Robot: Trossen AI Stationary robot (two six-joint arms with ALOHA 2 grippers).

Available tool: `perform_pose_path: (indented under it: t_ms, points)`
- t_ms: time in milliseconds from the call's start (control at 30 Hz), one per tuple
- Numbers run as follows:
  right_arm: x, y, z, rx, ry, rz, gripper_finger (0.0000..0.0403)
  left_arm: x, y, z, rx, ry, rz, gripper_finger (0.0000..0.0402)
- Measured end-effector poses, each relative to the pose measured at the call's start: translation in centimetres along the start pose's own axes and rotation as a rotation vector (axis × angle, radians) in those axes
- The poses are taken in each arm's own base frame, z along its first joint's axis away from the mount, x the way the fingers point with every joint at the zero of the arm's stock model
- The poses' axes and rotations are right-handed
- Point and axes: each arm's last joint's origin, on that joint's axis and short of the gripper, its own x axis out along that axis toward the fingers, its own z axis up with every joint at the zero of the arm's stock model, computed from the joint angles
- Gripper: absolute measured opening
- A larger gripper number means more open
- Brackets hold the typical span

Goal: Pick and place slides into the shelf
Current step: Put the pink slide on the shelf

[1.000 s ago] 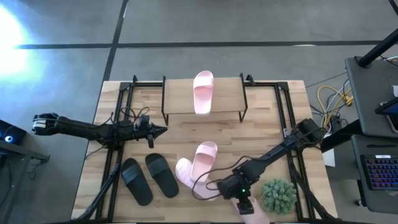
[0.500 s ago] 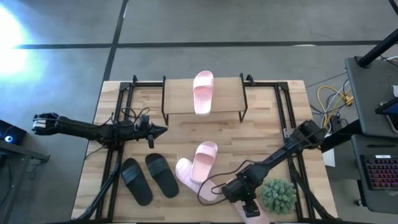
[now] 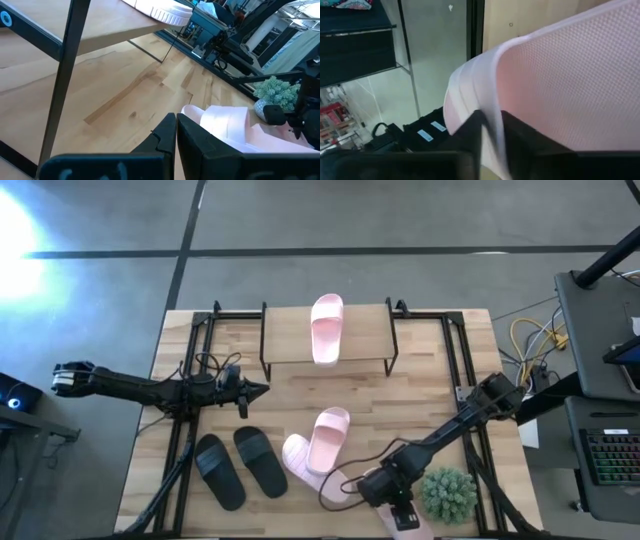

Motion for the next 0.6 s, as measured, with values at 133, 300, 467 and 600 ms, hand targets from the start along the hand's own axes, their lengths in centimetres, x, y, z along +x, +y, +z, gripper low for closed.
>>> perform_pose_path:
  t_ms: [133,300,467,600]
  points:
    - [-0.4,-0.2,0.3,0.049,-0.005,0.013,0.0014,0.0,0.0,0.0,0.001,0.001,0.001,0.0000]
    - [-2.2,0.0,1.7,0.073,-0.129,-0.043,0.0011,0.0,0.0,0.0,0.000,-0.001,0.000,0.0000]
    - [-4.9,0.0,3.5,0.097,-0.298,-0.133,0.0010,0.0,-0.1,0.1,-0.001,-0.004,-0.003,0.0000]
    - [-6.7,-0.6,4.5,0.127,-0.372,-0.165,0.0010,0.0,-0.1,0.2,-0.002,-0.006,-0.004,0.0000]
